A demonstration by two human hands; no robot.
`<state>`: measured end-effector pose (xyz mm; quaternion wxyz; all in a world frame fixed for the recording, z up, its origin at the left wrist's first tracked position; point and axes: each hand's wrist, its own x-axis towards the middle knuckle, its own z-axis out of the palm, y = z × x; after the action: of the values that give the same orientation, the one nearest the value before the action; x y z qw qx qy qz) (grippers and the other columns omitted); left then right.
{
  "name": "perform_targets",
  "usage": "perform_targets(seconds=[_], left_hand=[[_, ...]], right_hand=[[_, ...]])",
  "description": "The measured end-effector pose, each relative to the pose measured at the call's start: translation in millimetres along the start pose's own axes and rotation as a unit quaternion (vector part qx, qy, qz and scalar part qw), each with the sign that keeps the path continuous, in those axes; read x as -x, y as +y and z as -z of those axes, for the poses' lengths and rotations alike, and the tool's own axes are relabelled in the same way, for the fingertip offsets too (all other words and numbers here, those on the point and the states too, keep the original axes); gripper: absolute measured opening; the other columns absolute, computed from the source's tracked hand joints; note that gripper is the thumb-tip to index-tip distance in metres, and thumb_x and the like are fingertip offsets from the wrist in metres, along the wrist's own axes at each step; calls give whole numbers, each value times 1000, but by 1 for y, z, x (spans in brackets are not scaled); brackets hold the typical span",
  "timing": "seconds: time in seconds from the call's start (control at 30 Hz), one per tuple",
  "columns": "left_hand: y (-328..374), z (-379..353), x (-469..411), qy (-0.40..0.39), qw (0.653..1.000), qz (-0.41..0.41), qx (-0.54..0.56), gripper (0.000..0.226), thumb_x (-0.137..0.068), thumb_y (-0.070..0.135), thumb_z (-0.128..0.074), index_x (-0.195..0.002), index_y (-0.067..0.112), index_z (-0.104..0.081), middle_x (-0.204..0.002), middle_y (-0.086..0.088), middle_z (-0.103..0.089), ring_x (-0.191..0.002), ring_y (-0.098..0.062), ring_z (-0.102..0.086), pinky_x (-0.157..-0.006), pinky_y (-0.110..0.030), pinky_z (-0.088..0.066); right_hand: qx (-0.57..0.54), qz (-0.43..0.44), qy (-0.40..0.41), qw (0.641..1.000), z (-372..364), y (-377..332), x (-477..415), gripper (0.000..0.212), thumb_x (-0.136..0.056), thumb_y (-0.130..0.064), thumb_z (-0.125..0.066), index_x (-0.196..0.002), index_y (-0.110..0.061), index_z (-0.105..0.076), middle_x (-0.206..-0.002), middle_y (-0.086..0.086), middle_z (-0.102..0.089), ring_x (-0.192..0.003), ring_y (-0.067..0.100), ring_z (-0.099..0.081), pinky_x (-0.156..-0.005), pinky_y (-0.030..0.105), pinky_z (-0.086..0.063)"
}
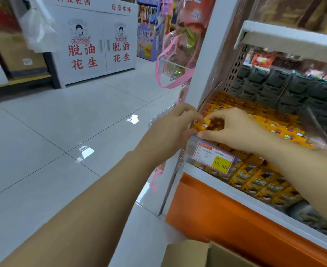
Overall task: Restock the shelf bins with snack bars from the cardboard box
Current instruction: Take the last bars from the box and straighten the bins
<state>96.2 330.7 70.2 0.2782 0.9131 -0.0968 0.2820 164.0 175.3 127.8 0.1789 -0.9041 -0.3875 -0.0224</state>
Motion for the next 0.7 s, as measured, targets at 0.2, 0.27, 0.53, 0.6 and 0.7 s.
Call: perform_targets(seconds=[0.2,0.27,0.53,0.6,0.7], left_hand=[[-7,0,5,6,1000,23,13,23,-89,21,-65,-111,19,-63,-109,1,-59,-85,-8,-50,-79,-34,-53],[-6,1,4,2,1000,13,10,21,-88,20,-65,-109,19,-63,-107,2,-59,-86,-9,-51,-78,-36,-53],[-6,3,1,-46,997,7,-60,23,-97,25,-51,-116,22,-64,-109,1,-55,-86,-10,-49,-78,-34,-49],[-4,2,2,-62,995,10,-72,26,-99,24,-44,-119,24,-62,-111,1,-52,-88,-16,-54,-78,-40,-51],[-5,0,4,-96,990,21,-102,29,-100,22,-41,-125,27,-57,-117,1,-48,-90,-21,-57,-77,-43,-52]], right_hand=[[32,-8,83,996,-17,-7,2,15,-79,-33,-72,-83,-22,-62,-67,-8,-53,-63,6,-48,-57,29,-40],[55,5,109,993,-19,-9,5,15,-79,-32,-72,-82,-23,-61,-68,-9,-51,-63,6,-46,-56,26,-38],[44,-14,25,999,-11,-3,2,27,-81,-44,-69,-99,-31,-55,-77,-14,-55,-70,3,-50,-63,26,-42],[64,11,63,996,-14,0,8,25,-82,-45,-66,-101,-32,-56,-81,-18,-54,-75,7,-51,-75,31,-42],[176,61,105,977,-21,-2,15,12,-91,-37,-56,-93,-31,-67,-84,-17,-53,-87,12,-46,-84,36,-32]])
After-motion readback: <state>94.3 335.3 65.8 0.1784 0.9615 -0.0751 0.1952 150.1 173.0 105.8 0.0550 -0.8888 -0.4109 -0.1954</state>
